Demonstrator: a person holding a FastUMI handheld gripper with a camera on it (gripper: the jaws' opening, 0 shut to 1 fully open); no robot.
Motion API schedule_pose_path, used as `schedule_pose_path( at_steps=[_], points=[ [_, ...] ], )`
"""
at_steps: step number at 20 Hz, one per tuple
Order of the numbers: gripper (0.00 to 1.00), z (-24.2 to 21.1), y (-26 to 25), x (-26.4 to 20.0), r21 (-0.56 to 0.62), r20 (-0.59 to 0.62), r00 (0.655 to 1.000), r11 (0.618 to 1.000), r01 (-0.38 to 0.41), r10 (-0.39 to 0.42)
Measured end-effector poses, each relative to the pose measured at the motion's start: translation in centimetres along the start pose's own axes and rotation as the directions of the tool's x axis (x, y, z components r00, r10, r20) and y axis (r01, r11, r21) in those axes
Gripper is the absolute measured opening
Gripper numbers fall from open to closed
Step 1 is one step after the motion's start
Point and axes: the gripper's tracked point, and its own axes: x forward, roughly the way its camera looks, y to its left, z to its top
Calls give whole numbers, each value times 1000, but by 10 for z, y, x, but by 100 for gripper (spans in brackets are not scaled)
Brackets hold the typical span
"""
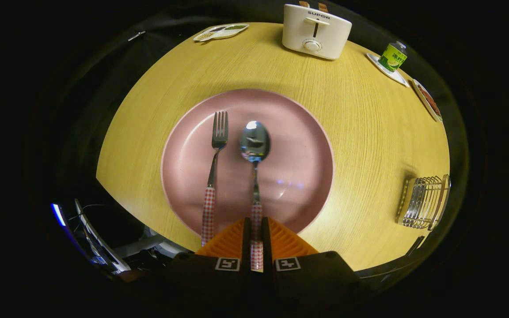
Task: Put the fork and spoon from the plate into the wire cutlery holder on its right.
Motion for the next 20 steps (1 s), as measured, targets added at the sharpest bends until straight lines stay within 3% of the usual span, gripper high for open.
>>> schedule_pose_path(
  at_steps=[7,10,12,16,20],
  points=[
    [12,10,-3,-22,11,45,995,996,-89,88],
    [12,20,-13,-60,-53,98,982,986,-156,161],
    [12,22,-38,-96,-111,123,977,981,-162,175],
    [12,17,-126,-162,-162,124,988,984,-75,96],
    [12,-21,-220,-187,-177,-23,999,984,29,-33]
  ],
)
